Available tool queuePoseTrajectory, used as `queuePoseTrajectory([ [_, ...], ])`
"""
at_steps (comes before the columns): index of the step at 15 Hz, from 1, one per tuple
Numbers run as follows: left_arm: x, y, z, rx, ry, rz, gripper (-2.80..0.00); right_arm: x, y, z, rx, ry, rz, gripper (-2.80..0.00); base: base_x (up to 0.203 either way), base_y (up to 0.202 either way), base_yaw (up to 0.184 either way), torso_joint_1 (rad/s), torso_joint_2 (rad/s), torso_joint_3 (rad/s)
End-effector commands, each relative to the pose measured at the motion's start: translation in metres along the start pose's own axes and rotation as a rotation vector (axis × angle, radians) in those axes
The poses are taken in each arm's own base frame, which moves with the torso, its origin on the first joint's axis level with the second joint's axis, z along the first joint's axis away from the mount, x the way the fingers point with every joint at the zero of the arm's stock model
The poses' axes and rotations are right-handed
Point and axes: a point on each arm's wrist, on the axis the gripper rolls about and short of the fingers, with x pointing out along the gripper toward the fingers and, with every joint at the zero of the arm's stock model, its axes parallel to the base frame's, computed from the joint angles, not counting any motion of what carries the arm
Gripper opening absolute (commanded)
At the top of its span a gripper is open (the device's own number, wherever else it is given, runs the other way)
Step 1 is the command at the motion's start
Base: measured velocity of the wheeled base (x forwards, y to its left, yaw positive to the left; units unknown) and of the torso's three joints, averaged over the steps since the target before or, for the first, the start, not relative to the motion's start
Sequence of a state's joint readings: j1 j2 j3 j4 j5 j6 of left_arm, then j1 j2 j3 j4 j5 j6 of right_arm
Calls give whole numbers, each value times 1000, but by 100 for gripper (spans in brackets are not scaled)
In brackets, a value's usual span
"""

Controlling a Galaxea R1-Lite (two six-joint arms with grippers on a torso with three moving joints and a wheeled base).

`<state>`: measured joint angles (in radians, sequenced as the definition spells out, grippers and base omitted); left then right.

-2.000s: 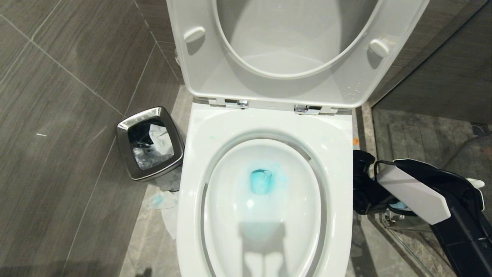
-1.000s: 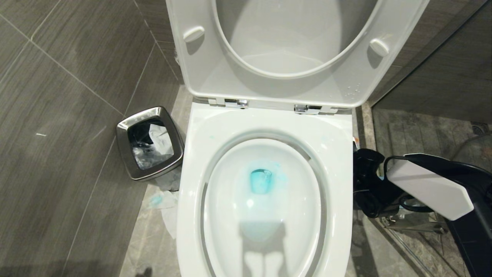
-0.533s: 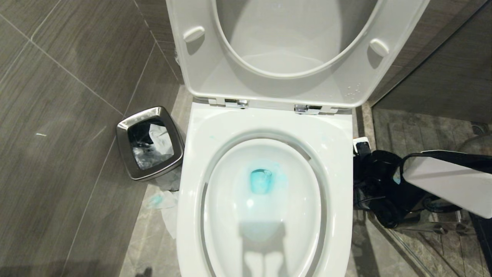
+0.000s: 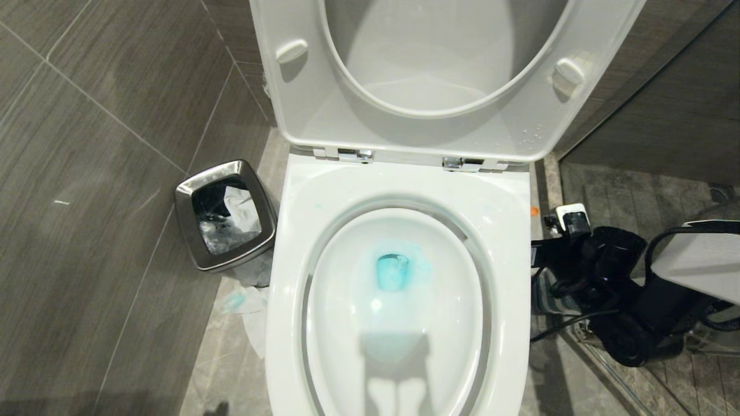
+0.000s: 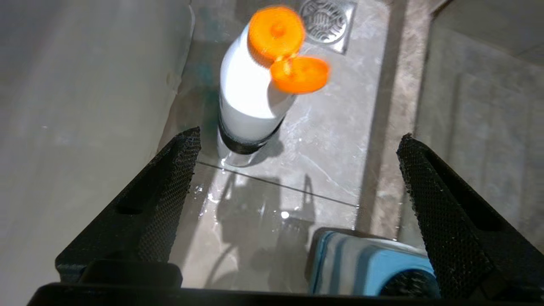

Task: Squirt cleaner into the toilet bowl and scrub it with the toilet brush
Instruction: Scrub the toilet bowl

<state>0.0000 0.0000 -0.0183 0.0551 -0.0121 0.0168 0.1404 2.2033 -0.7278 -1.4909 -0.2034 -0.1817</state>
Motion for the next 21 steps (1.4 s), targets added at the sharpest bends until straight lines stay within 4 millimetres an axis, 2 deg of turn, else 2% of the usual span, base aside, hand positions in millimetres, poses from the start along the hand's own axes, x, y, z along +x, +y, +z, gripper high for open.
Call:
queuePoseTrajectory([
  [1, 0, 0, 0, 0, 0, 1, -280, -19, -7, 21, 8, -33, -8, 0, 0, 0, 0, 0, 0, 0],
  [8, 0, 0, 0, 2, 0, 0, -280, -79, -21, 47, 6, -19, -70, 0, 0, 0, 0, 0, 0, 0],
  [13, 0, 0, 0, 2, 0, 1, -280, -95, -28, 57, 6, -27, -102, 0, 0, 0, 0, 0, 0, 0],
  [18, 0, 0, 0, 2, 0, 1, -280, -101, -31, 71, -2, -71, -112, 0, 0, 0, 0, 0, 0, 0],
  [21, 0, 0, 0, 3, 0, 1, -280, -116, -31, 81, -28, -79, -93, 0, 0, 0, 0, 0, 0, 0],
])
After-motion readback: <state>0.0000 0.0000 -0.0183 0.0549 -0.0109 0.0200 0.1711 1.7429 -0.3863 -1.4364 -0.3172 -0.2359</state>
